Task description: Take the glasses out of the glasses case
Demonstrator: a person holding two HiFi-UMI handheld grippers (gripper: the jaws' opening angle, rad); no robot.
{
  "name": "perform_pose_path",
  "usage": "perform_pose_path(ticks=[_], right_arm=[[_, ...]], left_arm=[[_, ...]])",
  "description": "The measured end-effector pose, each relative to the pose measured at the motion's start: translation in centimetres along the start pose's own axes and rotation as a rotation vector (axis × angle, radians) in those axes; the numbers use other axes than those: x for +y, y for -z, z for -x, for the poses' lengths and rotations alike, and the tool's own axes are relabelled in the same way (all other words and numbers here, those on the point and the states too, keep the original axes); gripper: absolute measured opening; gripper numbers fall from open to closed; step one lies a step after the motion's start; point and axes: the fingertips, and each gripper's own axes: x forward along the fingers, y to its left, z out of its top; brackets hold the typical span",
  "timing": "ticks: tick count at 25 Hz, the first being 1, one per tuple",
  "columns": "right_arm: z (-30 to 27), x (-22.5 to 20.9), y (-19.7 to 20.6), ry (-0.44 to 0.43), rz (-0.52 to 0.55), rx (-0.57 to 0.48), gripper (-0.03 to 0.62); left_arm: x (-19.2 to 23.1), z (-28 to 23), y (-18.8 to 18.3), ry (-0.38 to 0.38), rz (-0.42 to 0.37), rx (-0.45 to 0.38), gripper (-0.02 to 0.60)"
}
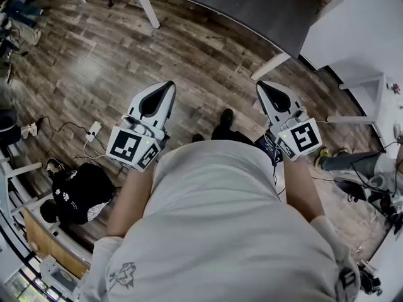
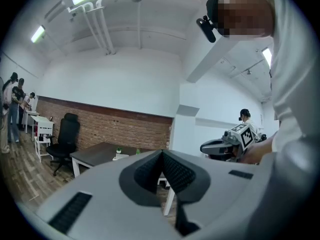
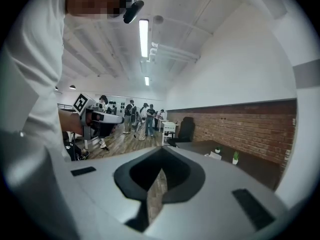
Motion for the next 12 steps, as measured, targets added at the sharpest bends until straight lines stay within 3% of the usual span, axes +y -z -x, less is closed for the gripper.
perform_pose_path(ticks=[12], right_arm=[[-1.6,-4.9,0.3,0.008,-0.017,-0.018,0.006]], left_arm=[[0.8,-4.5,0.3,-0.007,0.011,0.031,0.011]])
